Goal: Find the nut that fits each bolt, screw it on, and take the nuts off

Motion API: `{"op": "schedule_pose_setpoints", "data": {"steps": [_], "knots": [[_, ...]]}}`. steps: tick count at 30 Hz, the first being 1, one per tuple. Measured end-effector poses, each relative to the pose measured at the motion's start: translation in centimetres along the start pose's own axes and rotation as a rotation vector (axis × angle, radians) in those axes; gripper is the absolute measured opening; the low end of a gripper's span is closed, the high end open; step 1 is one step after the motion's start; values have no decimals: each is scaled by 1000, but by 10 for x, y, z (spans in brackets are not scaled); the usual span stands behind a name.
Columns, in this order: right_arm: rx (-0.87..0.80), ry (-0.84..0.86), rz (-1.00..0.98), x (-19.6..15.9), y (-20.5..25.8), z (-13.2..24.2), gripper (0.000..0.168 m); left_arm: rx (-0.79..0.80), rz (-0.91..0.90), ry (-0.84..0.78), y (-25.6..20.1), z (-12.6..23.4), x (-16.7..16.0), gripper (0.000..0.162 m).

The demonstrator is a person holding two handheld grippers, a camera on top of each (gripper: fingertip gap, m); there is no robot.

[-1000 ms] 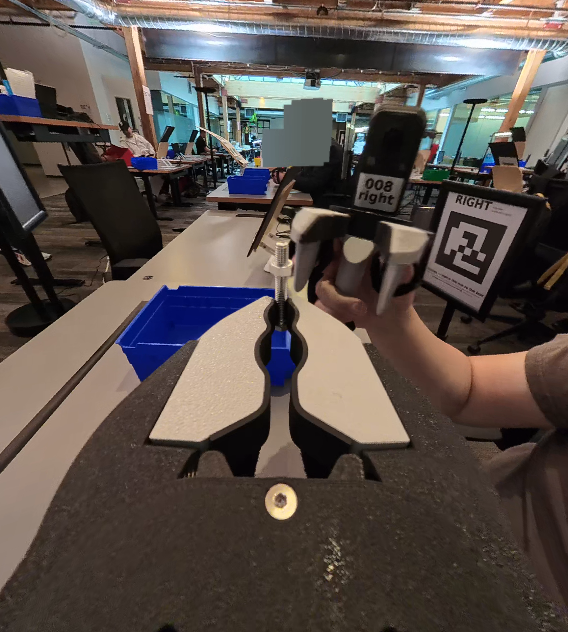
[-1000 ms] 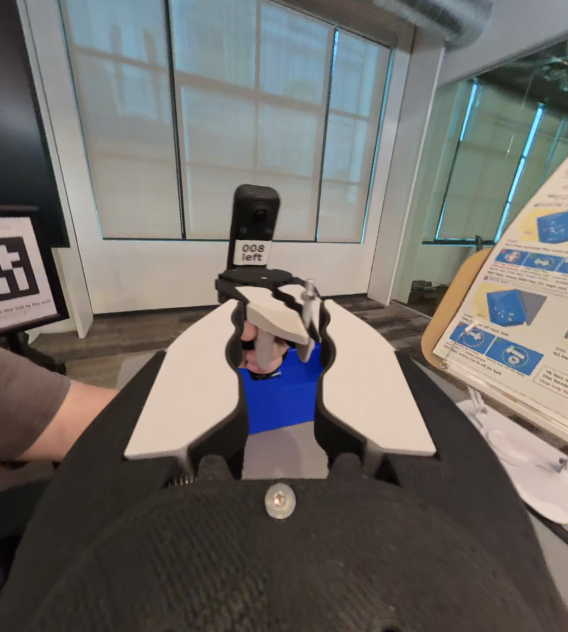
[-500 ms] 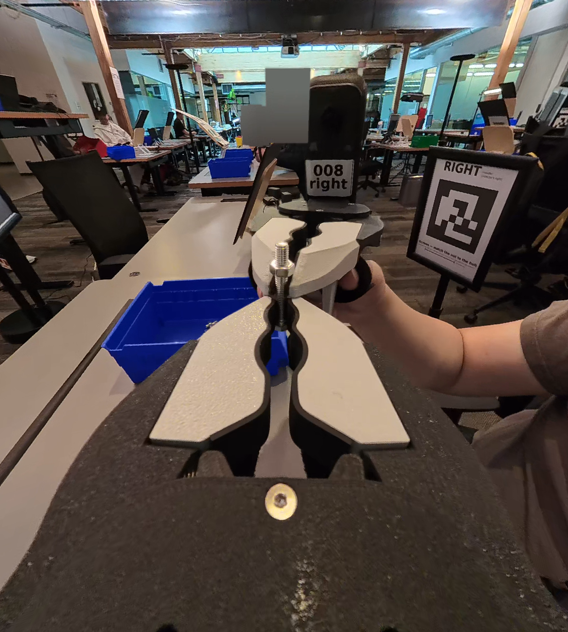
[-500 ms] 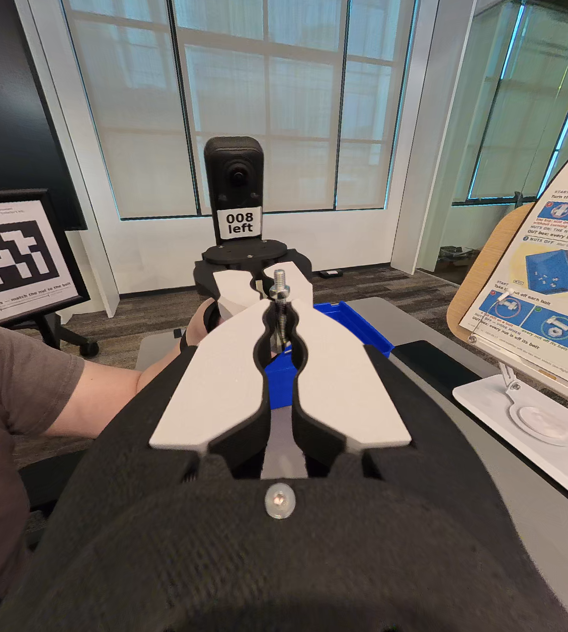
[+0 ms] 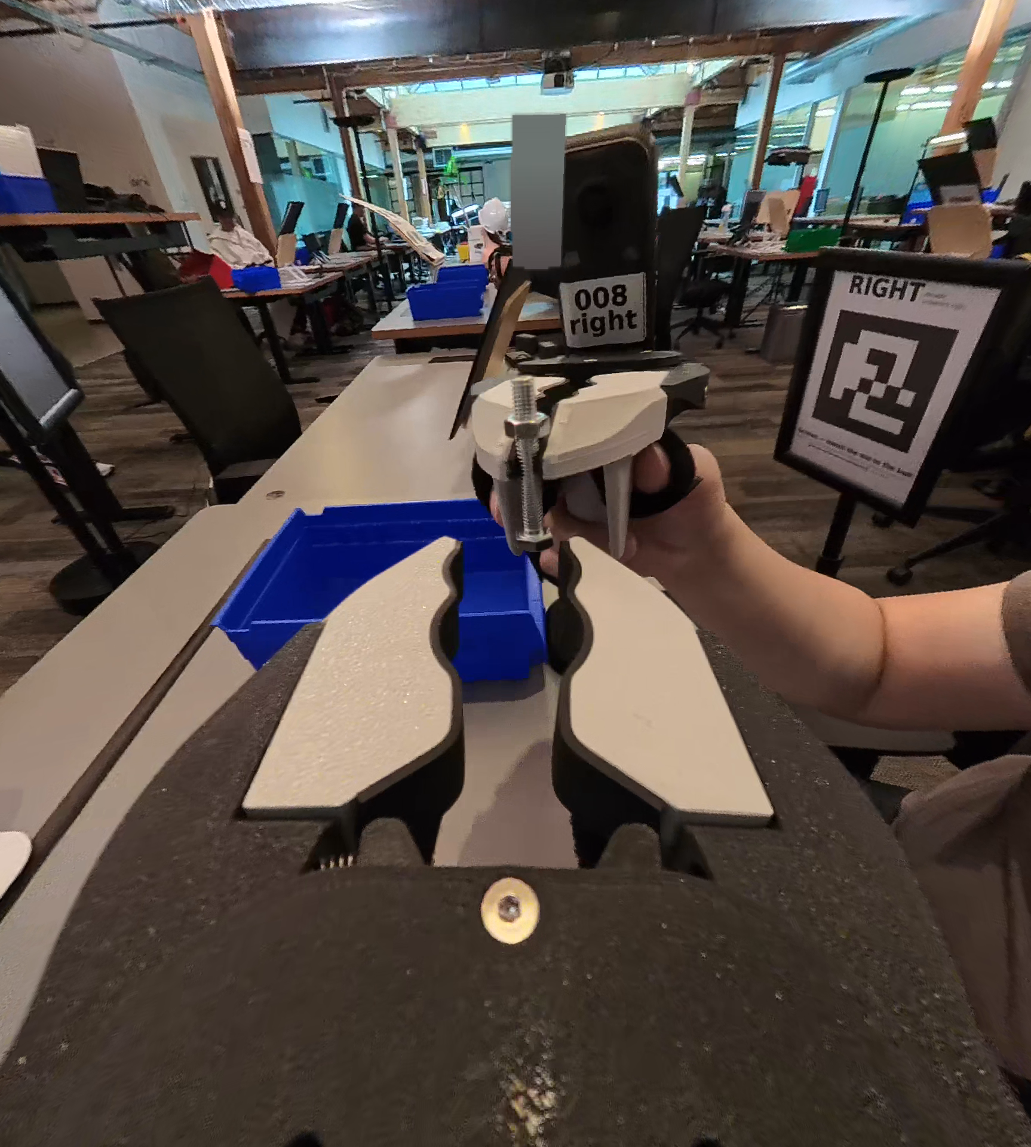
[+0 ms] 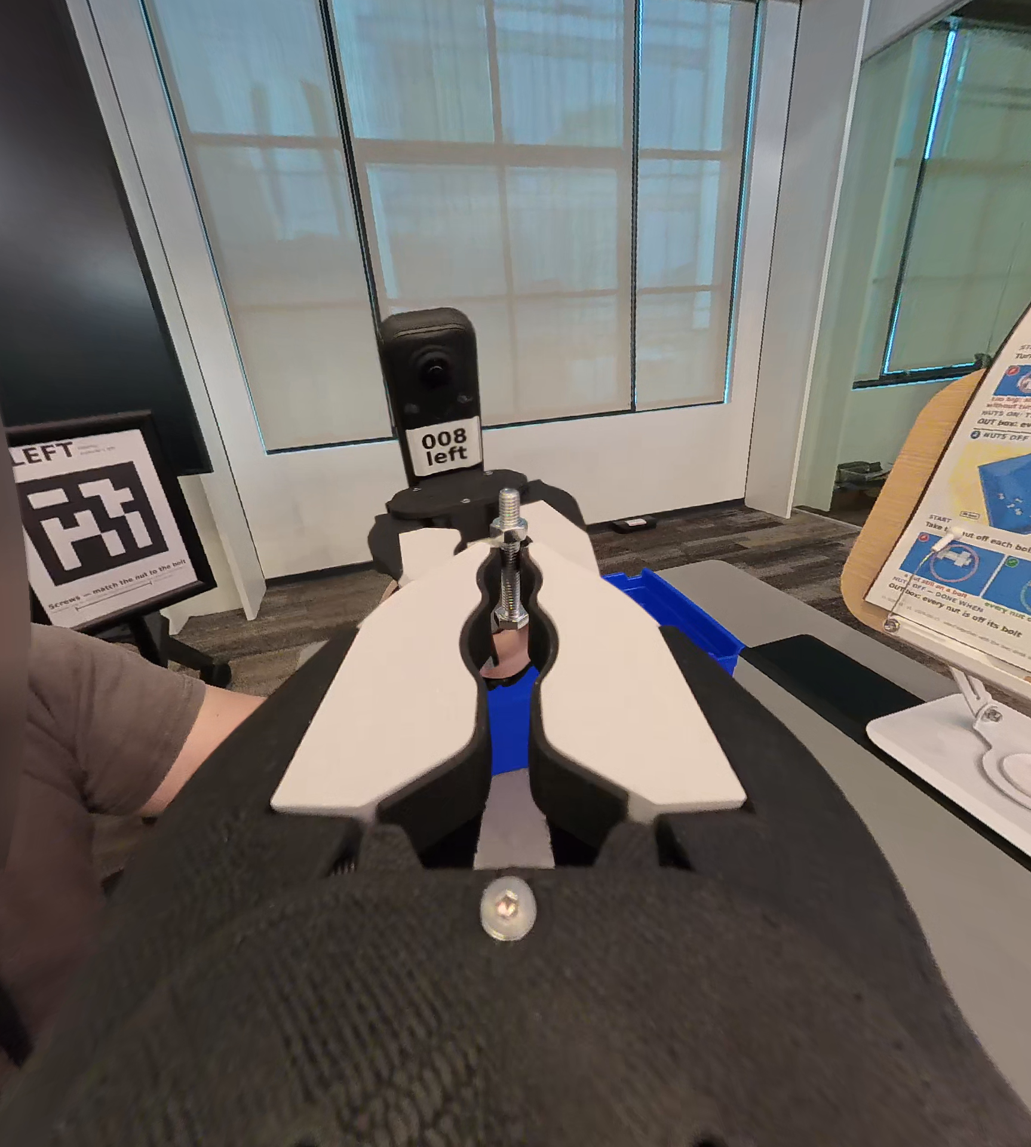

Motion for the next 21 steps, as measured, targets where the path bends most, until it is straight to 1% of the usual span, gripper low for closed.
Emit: {"op": "schedule_pose_setpoints", "data": {"steps": [3, 6, 8, 14, 15, 16, 17, 20, 21], "knots": [[6, 1, 7, 0, 1, -2, 6, -6, 0, 3, 0, -1, -1, 27], [13, 6, 25, 0, 3, -3, 6, -34, 13, -11, -4, -1, 0, 20], [6, 17, 35, -1, 2, -4, 6, -64, 14, -10, -7, -1, -1, 11], [6, 11, 45, 0, 3, -4, 6, -60, 7, -20, -7, -1, 1, 10], [4, 12, 46, 0, 3, -4, 9, -62, 5, -19, -8, 0, 0, 10], [-1, 16, 46, 0, 3, -4, 19, -66, 5, -13, -8, 0, 0, 10], [-10, 21, 45, -1, 2, -4, 23, -65, 6, -12, -8, 0, 0, 10], [-16, 41, 46, -5, 2, -5, 20, -64, 14, -19, -7, 1, 1, 10], [-11, 40, 45, -5, 3, -5, 16, -64, 17, -20, -7, 1, 2, 10]]}}
Point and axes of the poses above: each gripper's, where its closed fingertips meet, z back along the fingers, x out of its top, y = z × x across the jaws, the point moved 2 cm from there along z, back along the fingers, and after that the axes turned 14 degrees about x, right-handed, at the moved point
